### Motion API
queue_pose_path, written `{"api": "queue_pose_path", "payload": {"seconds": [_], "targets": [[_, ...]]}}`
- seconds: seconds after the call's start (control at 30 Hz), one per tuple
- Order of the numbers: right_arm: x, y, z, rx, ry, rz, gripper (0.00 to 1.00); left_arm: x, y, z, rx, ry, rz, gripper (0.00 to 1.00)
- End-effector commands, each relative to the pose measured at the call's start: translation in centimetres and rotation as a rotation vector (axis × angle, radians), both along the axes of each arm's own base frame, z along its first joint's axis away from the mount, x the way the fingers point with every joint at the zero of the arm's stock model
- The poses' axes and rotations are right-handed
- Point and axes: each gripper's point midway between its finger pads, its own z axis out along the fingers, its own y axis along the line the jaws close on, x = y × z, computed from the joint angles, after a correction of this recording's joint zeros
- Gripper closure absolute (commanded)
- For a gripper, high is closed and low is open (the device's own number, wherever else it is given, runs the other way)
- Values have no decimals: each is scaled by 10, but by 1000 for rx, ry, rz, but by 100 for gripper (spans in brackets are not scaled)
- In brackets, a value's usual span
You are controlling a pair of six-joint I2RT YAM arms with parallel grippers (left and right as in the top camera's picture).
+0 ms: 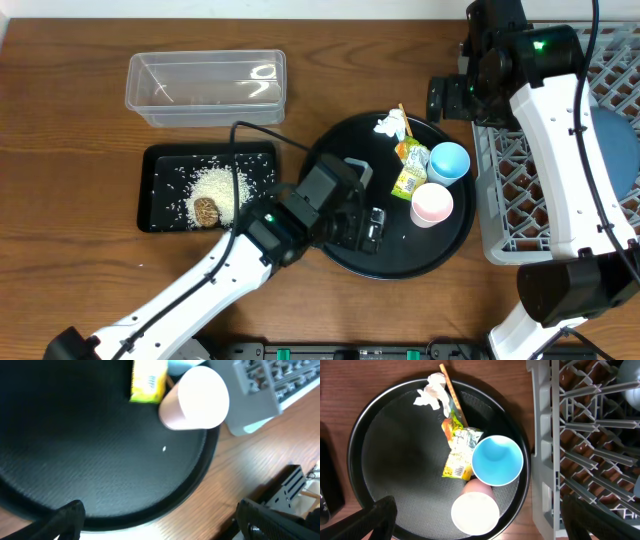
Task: Sort waste into correct bins and load items into the dishwasher rack
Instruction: 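Reach the left gripper to the pink cup on the round tray, then close the left gripper around the pink cup's rim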
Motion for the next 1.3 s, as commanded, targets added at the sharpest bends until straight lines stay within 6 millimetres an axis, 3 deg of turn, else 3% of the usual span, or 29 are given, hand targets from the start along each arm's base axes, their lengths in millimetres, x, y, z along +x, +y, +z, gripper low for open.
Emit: {"api": "queue_pose_path", "payload": {"seconds": [0.0, 0.33, 0.43, 0.73, 1.0, 1.1, 1.27], "targets": [[-1, 3, -3, -9, 6, 0, 1, 8, -13, 14, -30, -72, -9, 2], [-1, 3, -3, -9, 6, 0, 1, 31, -38, 44, -217, -91, 136, 2], [-1, 3, -3, -9, 6, 0, 1, 34, -39, 34, -192, -80, 141, 2], [-1, 3, -3, -9, 6, 0, 1, 38, -45, -22, -102, 47, 195, 2], [-1, 3, -3, -9, 6, 0, 1, 53, -50, -16, -159, 42, 290, 2], [-1, 3, -3, -9, 6, 0, 1, 58, -47, -25, -150, 58, 371, 2], [-1, 3, -3, -8, 6, 0, 1, 56, -58, -42, -139, 82, 366, 2]]}}
